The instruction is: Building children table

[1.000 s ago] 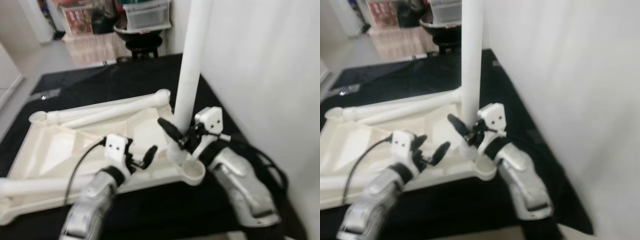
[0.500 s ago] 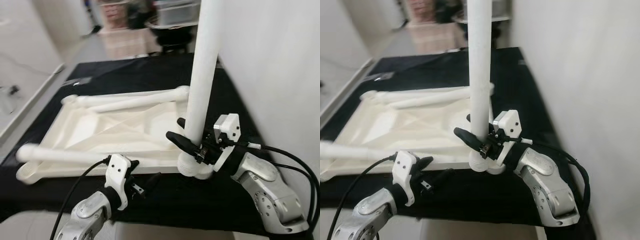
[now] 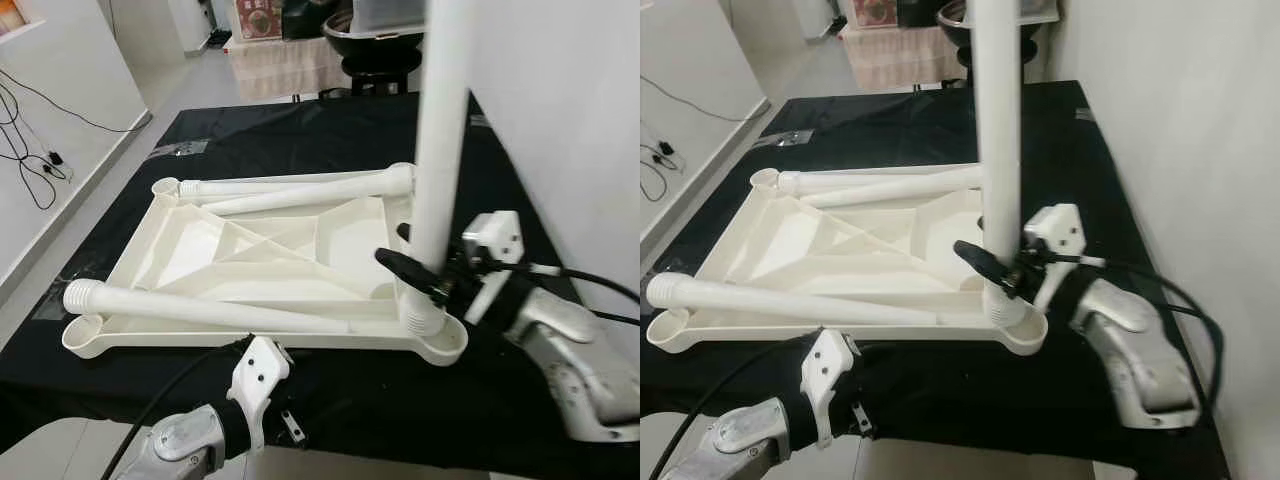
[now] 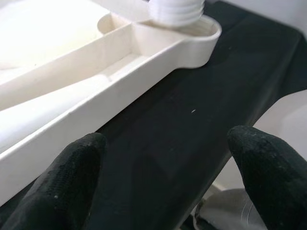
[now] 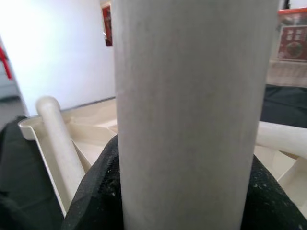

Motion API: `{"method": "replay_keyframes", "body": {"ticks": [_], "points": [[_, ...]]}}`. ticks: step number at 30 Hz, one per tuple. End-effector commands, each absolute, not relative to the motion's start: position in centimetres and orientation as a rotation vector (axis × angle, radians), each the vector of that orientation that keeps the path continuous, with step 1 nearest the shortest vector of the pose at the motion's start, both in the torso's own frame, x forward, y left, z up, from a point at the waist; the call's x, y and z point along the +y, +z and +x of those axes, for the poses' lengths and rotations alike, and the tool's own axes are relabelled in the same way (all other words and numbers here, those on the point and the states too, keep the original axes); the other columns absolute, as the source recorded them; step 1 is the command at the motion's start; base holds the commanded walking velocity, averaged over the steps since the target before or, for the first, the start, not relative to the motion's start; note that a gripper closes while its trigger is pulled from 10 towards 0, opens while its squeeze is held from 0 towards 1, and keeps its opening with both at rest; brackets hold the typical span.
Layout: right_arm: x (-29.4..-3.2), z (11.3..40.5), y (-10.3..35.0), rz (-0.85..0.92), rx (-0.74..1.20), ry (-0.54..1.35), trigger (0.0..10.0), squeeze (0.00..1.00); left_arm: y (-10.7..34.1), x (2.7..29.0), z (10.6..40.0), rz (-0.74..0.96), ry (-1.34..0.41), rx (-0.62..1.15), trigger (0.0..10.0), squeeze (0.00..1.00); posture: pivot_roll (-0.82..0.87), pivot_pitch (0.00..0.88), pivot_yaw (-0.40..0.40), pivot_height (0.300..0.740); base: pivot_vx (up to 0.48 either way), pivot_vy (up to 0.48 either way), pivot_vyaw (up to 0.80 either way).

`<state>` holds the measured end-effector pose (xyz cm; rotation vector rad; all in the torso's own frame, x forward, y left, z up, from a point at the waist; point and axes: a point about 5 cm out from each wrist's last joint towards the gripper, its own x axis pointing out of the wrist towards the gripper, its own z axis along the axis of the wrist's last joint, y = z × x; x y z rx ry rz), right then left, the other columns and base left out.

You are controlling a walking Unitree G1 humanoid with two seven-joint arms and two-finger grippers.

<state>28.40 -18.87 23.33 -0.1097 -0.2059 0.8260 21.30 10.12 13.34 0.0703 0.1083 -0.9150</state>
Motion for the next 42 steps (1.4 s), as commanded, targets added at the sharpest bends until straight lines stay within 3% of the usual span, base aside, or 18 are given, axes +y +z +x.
{"method": "replay_keyframes", "body": {"ticks": [1,5,15,28,34,42], "points": [[-19.2,27.7,23.7,-0.071,-0.223,0.873,10.0,0.0,13.4,10.3,20.9,0.094,-0.933,0.109,10.0,0.0,-0.12,0.181,0.079,0.74,0.0,0.0,0.0],[-20.1,26.7,23.5,-0.041,-0.195,0.908,10.0,0.0,13.7,10.2,20.7,0.08,-0.964,0.1,10.0,0.0,-0.13,0.203,0.09,0.74,0.0,0.0,0.0],[-19.6,25.5,22.5,-0.02,-0.151,0.958,10.0,0.0,13.8,10.3,20.5,0.072,-0.967,0.111,10.0,0.0,-0.13,0.226,0.104,0.74,0.0,-0.48,0.0],[-18.0,25.1,22.3,-0.002,-0.146,1.025,10.0,0.0,13.6,10.8,20.6,0.066,-0.91,0.129,10.0,0.0,-0.11,0.236,0.103,0.74,0.0,0.0,0.0],[-17.6,24.9,22.2,0.002,-0.151,1.036,10.0,0.0,13.6,10.8,20.5,0.092,-0.893,0.133,10.0,0.0,-0.11,0.241,0.105,0.74,0.0,0.311,0.0],[-17.7,25.5,22.7,0.006,-0.196,0.958,10.0,0.0,13.8,10.9,20.5,0.095,-0.884,0.125,10.0,0.0,-0.1,0.245,0.104,0.74,0.0,0.0,0.0]]}}
